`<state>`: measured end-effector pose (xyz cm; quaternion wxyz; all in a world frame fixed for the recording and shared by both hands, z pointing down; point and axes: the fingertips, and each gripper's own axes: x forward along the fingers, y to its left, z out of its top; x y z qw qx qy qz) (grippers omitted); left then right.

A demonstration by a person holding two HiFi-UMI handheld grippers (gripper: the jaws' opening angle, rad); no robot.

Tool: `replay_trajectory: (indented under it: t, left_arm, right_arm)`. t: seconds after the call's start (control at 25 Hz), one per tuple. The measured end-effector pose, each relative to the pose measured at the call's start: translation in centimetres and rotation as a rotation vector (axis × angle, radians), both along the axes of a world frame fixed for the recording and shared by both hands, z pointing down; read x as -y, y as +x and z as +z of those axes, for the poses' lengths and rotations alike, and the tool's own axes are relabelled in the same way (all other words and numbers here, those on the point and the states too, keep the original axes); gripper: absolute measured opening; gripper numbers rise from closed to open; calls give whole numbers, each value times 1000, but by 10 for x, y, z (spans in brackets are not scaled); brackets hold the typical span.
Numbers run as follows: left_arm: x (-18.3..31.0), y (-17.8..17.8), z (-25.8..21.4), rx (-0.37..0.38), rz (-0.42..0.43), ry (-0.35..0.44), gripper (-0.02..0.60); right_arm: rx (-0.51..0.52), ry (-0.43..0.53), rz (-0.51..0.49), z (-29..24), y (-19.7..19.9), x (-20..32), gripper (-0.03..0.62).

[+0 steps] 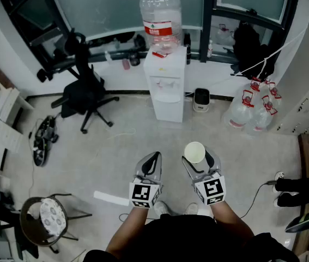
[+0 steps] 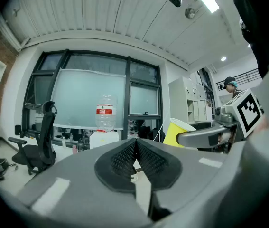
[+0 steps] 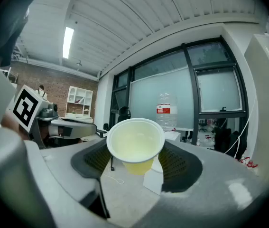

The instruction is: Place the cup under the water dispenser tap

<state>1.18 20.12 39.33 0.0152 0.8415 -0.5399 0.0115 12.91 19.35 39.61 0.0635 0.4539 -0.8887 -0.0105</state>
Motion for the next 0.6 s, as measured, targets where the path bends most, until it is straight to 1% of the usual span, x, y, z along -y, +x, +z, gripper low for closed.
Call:
replay_trajectory:
  t: [0.16, 0.28, 0.6]
  left_arm:
    - [4, -3, -5, -6, -1, 3, 17]
    - [7, -7, -6, -9, -5, 7, 17]
    - [15, -19, -5, -17, 8, 16, 17]
  right_arm:
    - [-3, 1, 9, -5, -2, 3, 313]
    - [-8, 11, -5, -8, -6, 5, 313]
    - [18, 16, -26, -16, -21, 12, 318]
